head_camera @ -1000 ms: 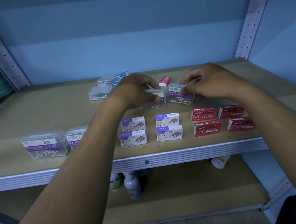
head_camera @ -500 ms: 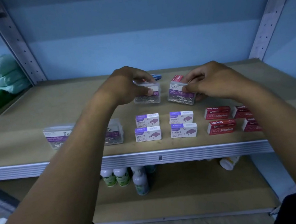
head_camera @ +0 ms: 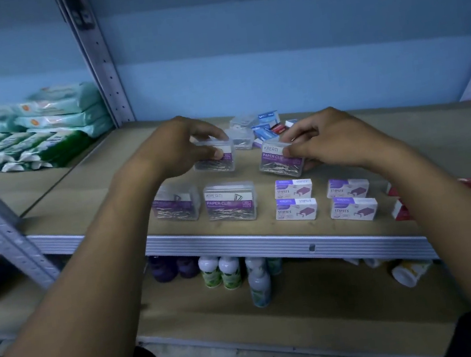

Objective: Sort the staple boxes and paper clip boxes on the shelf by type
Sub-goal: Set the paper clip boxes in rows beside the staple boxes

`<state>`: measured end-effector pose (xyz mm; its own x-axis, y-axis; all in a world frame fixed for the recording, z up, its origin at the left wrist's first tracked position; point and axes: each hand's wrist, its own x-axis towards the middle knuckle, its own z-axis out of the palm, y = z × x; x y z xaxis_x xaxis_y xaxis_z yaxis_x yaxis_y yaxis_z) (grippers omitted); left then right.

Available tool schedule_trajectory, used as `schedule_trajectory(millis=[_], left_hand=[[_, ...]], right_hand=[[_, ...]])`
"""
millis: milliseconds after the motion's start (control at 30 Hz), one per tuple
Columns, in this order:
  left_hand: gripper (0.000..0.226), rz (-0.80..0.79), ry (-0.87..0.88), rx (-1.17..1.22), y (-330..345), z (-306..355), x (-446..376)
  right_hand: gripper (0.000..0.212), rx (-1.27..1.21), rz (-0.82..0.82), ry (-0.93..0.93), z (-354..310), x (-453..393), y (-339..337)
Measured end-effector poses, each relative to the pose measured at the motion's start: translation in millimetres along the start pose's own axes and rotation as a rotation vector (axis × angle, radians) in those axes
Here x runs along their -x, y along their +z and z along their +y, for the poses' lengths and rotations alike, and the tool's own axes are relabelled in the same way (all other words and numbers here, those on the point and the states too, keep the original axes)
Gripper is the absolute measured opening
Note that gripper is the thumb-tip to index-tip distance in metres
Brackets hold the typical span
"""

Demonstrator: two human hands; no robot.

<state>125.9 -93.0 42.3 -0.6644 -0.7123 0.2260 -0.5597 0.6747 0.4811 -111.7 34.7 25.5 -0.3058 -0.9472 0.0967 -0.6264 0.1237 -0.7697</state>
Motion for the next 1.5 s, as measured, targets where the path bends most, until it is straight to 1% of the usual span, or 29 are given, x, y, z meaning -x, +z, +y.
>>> schedule_trajectory(millis=[133,400,567,700,833,967,1033,1100,1200,1267,1333,1500], left_hand=[[0.030,-0.024,0.000,-0.041,-10.1,-12.9,14.6],[0.032,-0.058,-0.082,-0.018,-18.4,-30.2,26.1],[0.031,-0.107,-0.124,0.008,-17.5,-34.9,27.7],[0.030,-0.112,-0.123,0.024,-16.6,-36.4,27.9],[0.029,-0.122,-0.135,0.038,-17.3,-36.1,27.6],[0.035,-0.122,-0.121,0.026,-19.3,-35.7,27.4],[0.044,-0.093,-0.135,0.010,-24.3,-34.6,26.7],[0.047,-0.031,-0.135,-0.035,-28.9,-31.7,25.1],[0.036,0.113,-0.091,-0.019,-28.3,-21.9,20.0],[0.029,0.170,-0.063,-0.004,-24.1,-11.7,15.8],[0.027,0.176,-0.044,0.015,-17.2,-0.2,9.9],[0.026,0.126,-0.037,0.015,6.8,26.1,-5.0]], right_hand=[[0.011,-0.008,-0.041,-0.044,-13.8,-4.2,17.6],[0.020,-0.016,-0.145,-0.112,-29.0,-7.8,41.2],[0.020,-0.019,-0.168,-0.101,-30.7,-8.2,48.3],[0.022,-0.028,-0.177,-0.107,-32.5,-6.3,53.7],[0.021,-0.005,-0.160,-0.124,-33.4,-4.8,54.2],[0.014,-0.004,-0.133,-0.140,-30.3,-5.0,51.8],[0.010,-0.033,-0.101,-0.135,-27.3,-7.3,47.7],[0.012,-0.034,-0.061,-0.124,-22.5,-9.8,41.7],[0.015,0.028,0.001,-0.110,-11.2,-10.3,31.1],[0.023,0.089,0.034,-0.090,-3.3,-8.2,24.4],[0.026,0.134,0.070,-0.083,3.8,-5.1,16.3],[0.026,0.270,0.145,-0.074,18.9,4.4,-7.4]])
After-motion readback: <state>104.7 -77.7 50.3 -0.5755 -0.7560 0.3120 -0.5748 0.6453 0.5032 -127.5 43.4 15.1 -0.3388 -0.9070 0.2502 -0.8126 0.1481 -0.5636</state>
